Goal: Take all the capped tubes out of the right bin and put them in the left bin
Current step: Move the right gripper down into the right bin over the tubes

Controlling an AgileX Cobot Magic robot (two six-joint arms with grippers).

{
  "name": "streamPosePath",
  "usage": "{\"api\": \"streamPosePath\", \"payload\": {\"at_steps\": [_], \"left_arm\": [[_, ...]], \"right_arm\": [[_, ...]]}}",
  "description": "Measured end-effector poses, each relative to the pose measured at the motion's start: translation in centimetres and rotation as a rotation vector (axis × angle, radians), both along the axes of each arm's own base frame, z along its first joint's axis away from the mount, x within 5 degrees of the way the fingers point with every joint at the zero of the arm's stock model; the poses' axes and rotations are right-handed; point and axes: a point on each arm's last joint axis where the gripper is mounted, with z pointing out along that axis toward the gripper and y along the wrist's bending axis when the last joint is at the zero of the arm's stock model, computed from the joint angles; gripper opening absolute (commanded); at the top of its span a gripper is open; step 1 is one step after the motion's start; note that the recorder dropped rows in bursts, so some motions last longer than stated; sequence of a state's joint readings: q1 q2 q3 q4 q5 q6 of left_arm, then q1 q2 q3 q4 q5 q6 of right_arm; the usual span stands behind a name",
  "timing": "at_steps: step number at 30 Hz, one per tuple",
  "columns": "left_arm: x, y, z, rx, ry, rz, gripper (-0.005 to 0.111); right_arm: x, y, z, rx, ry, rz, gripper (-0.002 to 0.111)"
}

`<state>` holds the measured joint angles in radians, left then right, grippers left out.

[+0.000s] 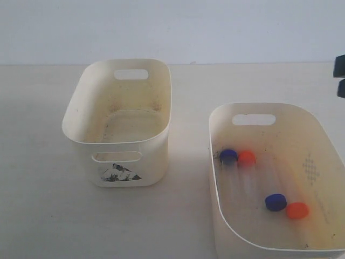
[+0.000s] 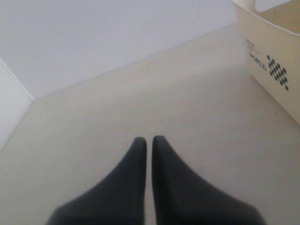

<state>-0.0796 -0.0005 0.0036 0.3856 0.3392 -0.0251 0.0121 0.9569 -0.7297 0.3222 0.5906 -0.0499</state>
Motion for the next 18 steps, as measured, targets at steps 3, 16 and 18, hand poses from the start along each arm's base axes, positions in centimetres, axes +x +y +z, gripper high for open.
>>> {"api": "streamPosePath", "payload": {"at_steps": [3, 16, 18], "left_arm": [[0.0, 0.0, 0.0, 0.000, 0.000, 0.000, 0.004], [0.0, 0.0, 0.0, 0.000, 0.000, 0.000, 0.004], [0.0, 0.0, 0.0, 0.000, 0.000, 0.000, 0.004]], "right_arm": [[0.3, 1.8, 0.7, 0.000, -0.004, 0.100, 0.000], [2.0, 7.5, 6.2, -0.021, 0.155, 0.167, 0.000], [3.2, 7.9, 6.2, -0.075, 0.266, 0.127, 0.000]]}}
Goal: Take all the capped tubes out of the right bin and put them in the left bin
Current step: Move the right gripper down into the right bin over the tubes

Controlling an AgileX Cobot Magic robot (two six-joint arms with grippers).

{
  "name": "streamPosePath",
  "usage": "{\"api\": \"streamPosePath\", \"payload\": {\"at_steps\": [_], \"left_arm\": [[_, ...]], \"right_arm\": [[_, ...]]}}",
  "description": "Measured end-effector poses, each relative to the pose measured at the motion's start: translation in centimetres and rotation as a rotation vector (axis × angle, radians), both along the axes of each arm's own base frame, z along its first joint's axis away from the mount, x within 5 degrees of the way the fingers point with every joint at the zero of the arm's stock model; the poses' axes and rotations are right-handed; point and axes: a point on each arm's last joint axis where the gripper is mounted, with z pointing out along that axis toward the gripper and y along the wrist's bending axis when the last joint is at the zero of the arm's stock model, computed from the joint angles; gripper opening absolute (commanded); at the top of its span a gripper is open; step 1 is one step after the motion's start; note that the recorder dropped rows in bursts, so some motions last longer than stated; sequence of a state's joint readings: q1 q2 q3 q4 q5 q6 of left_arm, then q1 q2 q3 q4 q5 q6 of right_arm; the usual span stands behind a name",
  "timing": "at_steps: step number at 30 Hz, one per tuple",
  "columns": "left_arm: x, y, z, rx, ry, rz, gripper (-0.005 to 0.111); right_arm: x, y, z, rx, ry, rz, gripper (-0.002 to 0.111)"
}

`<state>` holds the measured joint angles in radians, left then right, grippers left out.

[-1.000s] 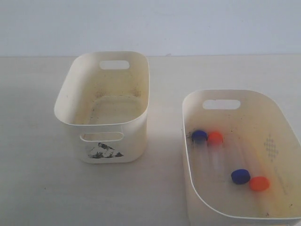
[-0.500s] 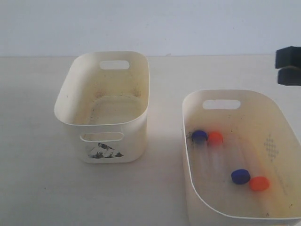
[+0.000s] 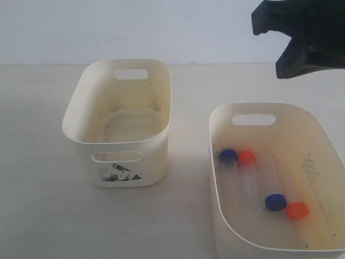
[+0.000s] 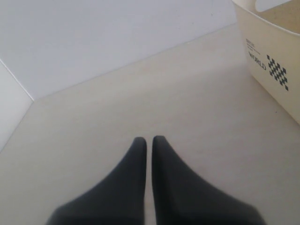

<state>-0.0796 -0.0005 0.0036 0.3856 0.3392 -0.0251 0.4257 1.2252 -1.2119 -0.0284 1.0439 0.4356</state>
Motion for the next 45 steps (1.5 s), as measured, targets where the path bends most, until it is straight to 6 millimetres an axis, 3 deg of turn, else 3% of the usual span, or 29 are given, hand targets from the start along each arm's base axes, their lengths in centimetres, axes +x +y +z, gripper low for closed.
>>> {"api": "streamPosePath", "payload": {"at_steps": [4, 9, 12, 20, 27, 38, 45], "left_arm": [[0.0, 0.0, 0.0, 0.000, 0.000, 0.000, 0.004], [0.0, 0.0, 0.0, 0.000, 0.000, 0.000, 0.004], [0.0, 0.0, 0.0, 0.000, 0.000, 0.000, 0.004], [0.0, 0.0, 0.0, 0.000, 0.000, 0.000, 0.004], [0.0, 0.0, 0.0, 0.000, 0.000, 0.000, 0.004], [0.0, 0.0, 0.0, 0.000, 0.000, 0.000, 0.004], [0.0, 0.0, 0.0, 0.000, 0.000, 0.000, 0.004]], "right_arm": [[2.5, 0.9, -0.7, -0.079, 0.142, -0.049, 0.000], [6.1, 2.4, -5.3, -0.164, 0.304, -0.047, 0.000], [6.2, 2.4, -6.5, -0.198, 0.337, -0.013, 0.000], [3.9, 1.4, -12.5, -0.256, 0.482, -0.044, 0.000], [4.6, 1.9, -13.1, -0.200, 0.414, -0.045, 0.000], [5.9, 2.6, -16.3, -0.219, 0.475, -0.048, 0.000], [6.0, 2.6, -16.7, -0.224, 0.483, -0.045, 0.000]]}}
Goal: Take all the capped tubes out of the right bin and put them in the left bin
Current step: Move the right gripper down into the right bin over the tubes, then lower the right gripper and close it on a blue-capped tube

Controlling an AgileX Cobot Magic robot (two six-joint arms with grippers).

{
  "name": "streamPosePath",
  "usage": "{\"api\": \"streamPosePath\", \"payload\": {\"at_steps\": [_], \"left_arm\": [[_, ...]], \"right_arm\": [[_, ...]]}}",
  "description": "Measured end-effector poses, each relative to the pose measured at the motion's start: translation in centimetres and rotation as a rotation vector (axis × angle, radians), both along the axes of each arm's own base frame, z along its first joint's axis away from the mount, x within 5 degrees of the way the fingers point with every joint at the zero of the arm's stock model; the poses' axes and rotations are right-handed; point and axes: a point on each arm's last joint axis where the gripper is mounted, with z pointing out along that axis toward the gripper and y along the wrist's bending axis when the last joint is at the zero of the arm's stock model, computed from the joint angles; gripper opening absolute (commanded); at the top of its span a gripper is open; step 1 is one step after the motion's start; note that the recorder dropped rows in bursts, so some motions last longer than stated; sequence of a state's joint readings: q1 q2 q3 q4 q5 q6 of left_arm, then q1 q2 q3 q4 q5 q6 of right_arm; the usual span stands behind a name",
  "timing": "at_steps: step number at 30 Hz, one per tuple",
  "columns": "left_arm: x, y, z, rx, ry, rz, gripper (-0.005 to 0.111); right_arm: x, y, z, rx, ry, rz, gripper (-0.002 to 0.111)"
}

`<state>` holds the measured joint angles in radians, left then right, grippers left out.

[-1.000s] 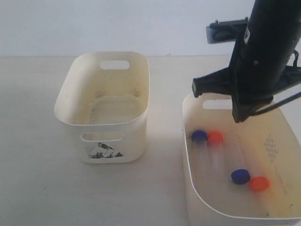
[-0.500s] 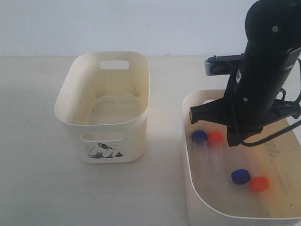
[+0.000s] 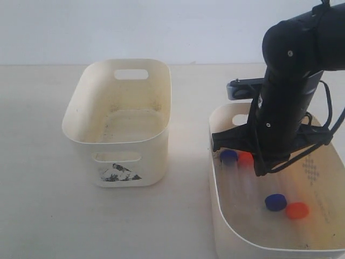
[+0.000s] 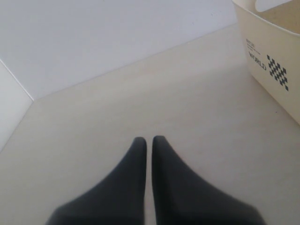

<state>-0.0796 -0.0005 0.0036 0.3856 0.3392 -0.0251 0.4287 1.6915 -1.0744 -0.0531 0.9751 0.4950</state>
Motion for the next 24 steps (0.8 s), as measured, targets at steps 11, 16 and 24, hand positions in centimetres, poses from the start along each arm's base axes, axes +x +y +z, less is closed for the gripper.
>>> {"api": "streamPosePath", "payload": {"at_steps": [11, 16, 24], "left_arm": [[0.0, 0.0, 0.0, 0.000, 0.000, 0.000, 0.004], [0.0, 0.0, 0.0, 0.000, 0.000, 0.000, 0.004], [0.0, 0.0, 0.0, 0.000, 0.000, 0.000, 0.004]], "right_arm": [[-0.9, -0.4, -1.5, -0.008, 0.020, 0.002, 0.000], [-1.5, -0.5, -2.4, 0.000, 0.029, -0.003, 0.000], [-1.3, -0.4, -3.0, 0.035, -0.031, 0.001, 0.006]]}}
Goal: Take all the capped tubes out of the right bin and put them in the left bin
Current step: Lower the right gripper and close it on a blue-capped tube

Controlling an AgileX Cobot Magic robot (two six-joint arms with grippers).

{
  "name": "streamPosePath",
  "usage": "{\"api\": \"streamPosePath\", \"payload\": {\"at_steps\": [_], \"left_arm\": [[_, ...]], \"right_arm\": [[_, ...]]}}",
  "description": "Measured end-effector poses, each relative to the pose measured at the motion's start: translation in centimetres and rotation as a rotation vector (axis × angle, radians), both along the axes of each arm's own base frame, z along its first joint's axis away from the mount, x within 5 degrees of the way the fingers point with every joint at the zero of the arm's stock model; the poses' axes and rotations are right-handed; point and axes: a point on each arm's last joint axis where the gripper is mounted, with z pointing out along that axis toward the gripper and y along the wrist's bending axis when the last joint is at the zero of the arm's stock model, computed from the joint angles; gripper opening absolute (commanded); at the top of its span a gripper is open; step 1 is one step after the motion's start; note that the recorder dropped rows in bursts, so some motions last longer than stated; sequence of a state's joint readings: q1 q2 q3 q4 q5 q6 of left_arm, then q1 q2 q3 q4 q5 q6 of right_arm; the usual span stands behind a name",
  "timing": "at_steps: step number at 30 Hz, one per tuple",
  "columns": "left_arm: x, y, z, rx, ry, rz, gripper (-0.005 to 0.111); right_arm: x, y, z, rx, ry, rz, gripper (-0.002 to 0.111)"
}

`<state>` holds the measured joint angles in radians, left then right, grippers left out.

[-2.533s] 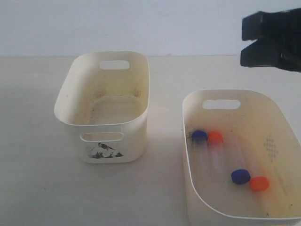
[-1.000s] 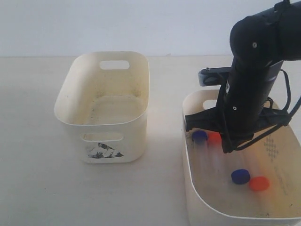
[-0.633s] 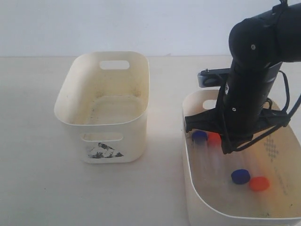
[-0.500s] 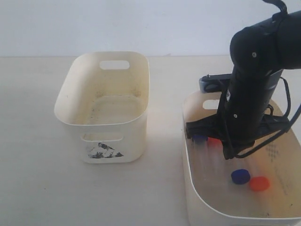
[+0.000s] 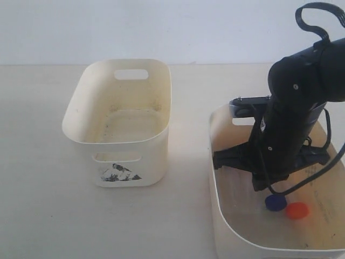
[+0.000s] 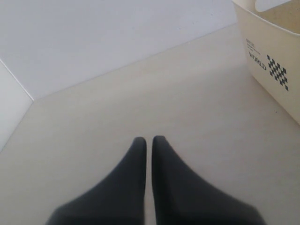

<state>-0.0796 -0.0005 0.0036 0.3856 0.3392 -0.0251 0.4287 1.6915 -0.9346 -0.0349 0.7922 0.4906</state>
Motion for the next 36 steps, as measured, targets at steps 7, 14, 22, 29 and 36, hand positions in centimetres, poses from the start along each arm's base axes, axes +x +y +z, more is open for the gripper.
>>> {"api": "streamPosePath", "payload": {"at_steps": [7, 14, 22, 29, 36], "left_arm": [[0.00, 0.00, 0.00, 0.000, 0.000, 0.000, 0.004], [0.00, 0.00, 0.00, 0.000, 0.000, 0.000, 0.004], [0.00, 0.00, 0.00, 0.000, 0.000, 0.000, 0.004], [0.00, 0.00, 0.00, 0.000, 0.000, 0.000, 0.004], [0.00, 0.00, 0.00, 0.000, 0.000, 0.000, 0.004]], "right_arm": [[0.00, 0.00, 0.00, -0.009, -0.002, 0.079, 0.068], [-0.05, -0.04, -0.01, -0.014, 0.004, 0.085, 0.065], [-0.09, -0.36, -0.01, -0.044, 0.010, 0.037, 0.061], [-0.11, -0.49, -0.01, -0.055, 0.012, 0.015, 0.067], [-0.15, -0.53, -0.01, -0.058, 0.017, -0.006, 0.053]]}}
